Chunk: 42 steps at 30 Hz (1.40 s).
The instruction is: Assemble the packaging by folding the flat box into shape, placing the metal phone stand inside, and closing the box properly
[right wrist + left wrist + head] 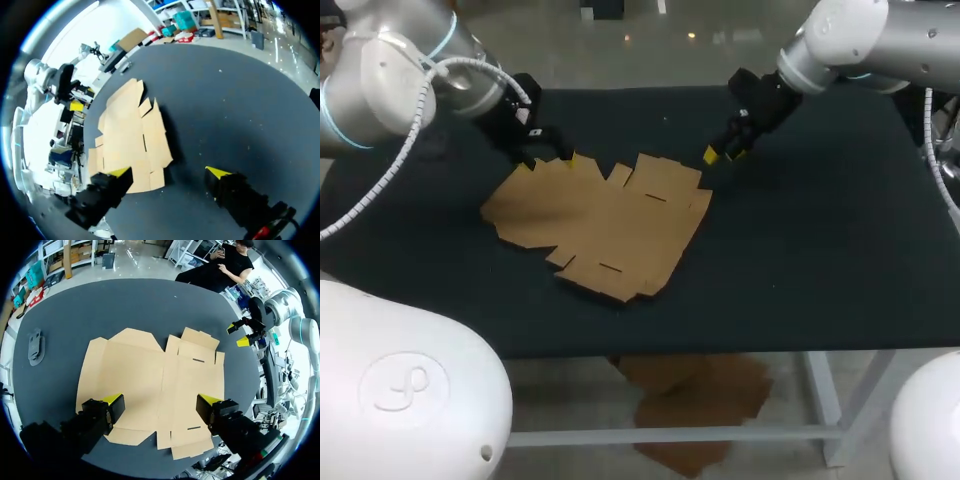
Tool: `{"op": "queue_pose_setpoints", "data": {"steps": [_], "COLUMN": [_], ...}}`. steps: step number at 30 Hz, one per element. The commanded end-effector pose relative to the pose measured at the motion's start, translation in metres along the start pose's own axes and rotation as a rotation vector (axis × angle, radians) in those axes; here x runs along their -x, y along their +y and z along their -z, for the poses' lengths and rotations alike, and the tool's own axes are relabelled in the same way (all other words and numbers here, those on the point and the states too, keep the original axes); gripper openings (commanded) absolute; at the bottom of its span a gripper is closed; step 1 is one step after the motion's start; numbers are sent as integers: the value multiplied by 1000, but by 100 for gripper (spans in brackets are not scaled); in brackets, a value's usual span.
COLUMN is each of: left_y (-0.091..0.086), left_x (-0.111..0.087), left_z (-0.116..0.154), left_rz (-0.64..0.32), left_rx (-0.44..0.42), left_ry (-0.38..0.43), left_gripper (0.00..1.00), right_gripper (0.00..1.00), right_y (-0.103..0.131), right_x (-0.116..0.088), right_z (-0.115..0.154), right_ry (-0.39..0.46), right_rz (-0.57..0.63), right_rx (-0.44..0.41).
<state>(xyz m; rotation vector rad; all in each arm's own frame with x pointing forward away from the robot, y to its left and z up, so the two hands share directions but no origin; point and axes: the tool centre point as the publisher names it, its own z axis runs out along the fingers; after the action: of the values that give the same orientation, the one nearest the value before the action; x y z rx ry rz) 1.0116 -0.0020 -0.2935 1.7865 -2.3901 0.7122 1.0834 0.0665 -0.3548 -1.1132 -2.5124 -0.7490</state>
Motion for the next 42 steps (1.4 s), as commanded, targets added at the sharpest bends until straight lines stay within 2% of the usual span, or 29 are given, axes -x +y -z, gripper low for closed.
{"op": "queue_pose_setpoints", "data": {"steps": [1, 4, 10, 16, 19, 21, 24, 27, 29, 31, 32, 35, 37, 40, 41, 42], "left_y": [10, 13, 21, 27, 32, 36, 41, 44, 46, 48, 49, 52, 54, 56, 56, 57], "left_x": [-5, -4, -3, -1, -3, -4, -4, 2, 6, 10, 11, 14, 15, 17, 18, 19], "left_z": [6, 6, 9, 10, 10, 10, 11, 14, 15, 17, 17, 16, 16, 16, 15, 15], "left_rz": [37, 84, 113, 130, 142, 159, 179, 212, 220, 222, 228, 238, 240, 246, 247, 251], "left_rx": [-5, 0, -5, -6, -12, -11, -5, 10, 29, 46, 47, 48, 48, 48, 48, 47], "left_ry": [-196, -201, -202, -192, -195, -196, -145, -47, 12, 60, 71, 84, 90, 99, 101, 104], "left_gripper": [100, 100, 100, 100, 100, 100, 100, 100, 100, 100, 100, 100, 100, 100, 100, 100], "right_gripper": [100, 97, 100, 94, 94, 90, 85, 76, 65, 59, 53, 47, 40, 13, 0, 0], "right_y": [17, 23, 25, 28, 32, 36, 39, 40, 40, 40, 40, 40, 40, 37, 36, 35], "right_x": [10, 9, 7, 4, 7, 7, 6, 5, 5, 5, 5, 4, 3, 2, 1, 1], "right_z": [-21, -31, -42, -53, -59, -64, -71, -75, -76, -77, -77, -78, -79, -79, -78, -78], "right_ry": [68, 67, 95, 94, 129, 145, 146, 147, 147, 148, 151, 151, 151, 180, 188, 188], "right_rz": [8, 21, 81, 128, 145, 146, 153, 157, 163, 166, 170, 174, 175, 188, 193, 194], "right_rx": [-250, -275, -304, -348, -375, -389, -407, -417, -423, -425, -426, -429, -430, -427, -427, -427]}}
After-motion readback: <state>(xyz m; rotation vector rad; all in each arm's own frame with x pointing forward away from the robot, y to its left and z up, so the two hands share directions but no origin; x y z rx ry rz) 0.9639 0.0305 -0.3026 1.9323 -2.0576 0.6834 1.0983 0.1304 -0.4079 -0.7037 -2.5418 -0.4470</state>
